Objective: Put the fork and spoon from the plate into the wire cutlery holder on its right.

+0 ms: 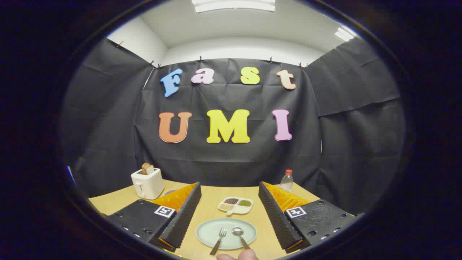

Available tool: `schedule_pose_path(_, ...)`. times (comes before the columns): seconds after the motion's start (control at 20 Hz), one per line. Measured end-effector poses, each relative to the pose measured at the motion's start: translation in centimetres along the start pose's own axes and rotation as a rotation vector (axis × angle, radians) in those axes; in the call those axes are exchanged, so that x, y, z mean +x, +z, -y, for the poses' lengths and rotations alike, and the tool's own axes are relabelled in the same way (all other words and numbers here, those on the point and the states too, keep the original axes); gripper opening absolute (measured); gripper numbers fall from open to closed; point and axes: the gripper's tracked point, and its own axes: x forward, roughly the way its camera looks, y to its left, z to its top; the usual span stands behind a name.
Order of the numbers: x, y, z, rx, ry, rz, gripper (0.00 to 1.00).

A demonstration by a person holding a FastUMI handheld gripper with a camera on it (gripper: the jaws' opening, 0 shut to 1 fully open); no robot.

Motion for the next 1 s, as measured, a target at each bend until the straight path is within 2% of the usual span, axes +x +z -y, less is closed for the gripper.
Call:
schedule_pose_path(0.25, -0.09, -0.44, -0.19, -0.018, 0.006, -0.019, 0.95)
schedule_pose_path(0.6, -0.05, -0.77, -0.39, 0.033, 0.013, -0.051, 0.95)
schedule_pose_path(1.0, -0.49, -0.91, -0.09, -0.011, 0.054, -0.05, 0.95)
